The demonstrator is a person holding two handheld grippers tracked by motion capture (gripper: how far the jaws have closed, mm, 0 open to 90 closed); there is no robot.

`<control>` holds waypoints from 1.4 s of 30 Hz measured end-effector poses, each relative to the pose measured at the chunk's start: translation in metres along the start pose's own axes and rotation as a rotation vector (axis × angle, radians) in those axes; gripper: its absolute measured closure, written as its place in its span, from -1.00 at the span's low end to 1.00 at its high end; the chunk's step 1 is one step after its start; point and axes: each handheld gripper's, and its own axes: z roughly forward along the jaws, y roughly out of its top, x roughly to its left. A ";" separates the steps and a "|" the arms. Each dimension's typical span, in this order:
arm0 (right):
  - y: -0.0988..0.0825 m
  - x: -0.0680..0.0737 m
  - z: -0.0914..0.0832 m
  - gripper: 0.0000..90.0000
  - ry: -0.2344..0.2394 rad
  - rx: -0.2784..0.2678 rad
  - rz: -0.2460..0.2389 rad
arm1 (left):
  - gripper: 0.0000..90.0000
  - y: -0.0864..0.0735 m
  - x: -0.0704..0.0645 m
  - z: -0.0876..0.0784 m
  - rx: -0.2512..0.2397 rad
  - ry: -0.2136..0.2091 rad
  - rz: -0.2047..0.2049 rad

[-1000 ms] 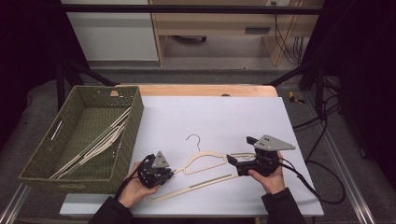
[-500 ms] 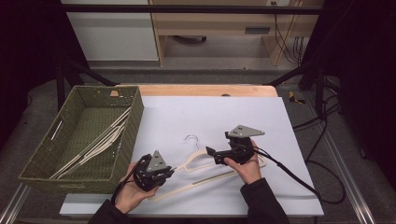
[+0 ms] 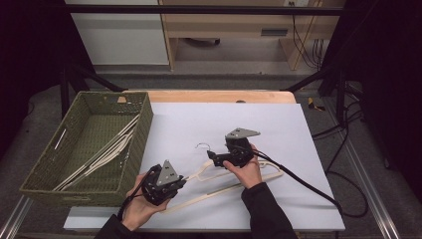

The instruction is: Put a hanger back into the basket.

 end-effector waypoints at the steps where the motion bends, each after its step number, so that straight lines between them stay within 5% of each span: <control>1: 0.000 0.000 0.003 -0.56 0.004 0.007 0.013 | 0.77 0.001 -0.001 -0.001 0.001 0.005 0.008; 9: -0.004 -0.001 0.028 -0.23 0.001 0.096 0.066 | 0.77 0.002 -0.004 -0.003 -0.009 0.016 0.017; 17: -0.011 -0.004 0.046 0.14 -0.017 0.153 0.060 | 0.77 0.001 -0.004 -0.001 -0.004 0.020 0.021; 29: -0.011 -0.006 0.054 0.84 0.046 0.223 0.122 | 0.77 -0.002 -0.006 0.003 0.004 0.010 0.021; 42: -0.012 -0.001 0.047 0.96 -0.011 0.188 0.131 | 0.76 -0.008 -0.013 0.009 0.006 0.018 0.033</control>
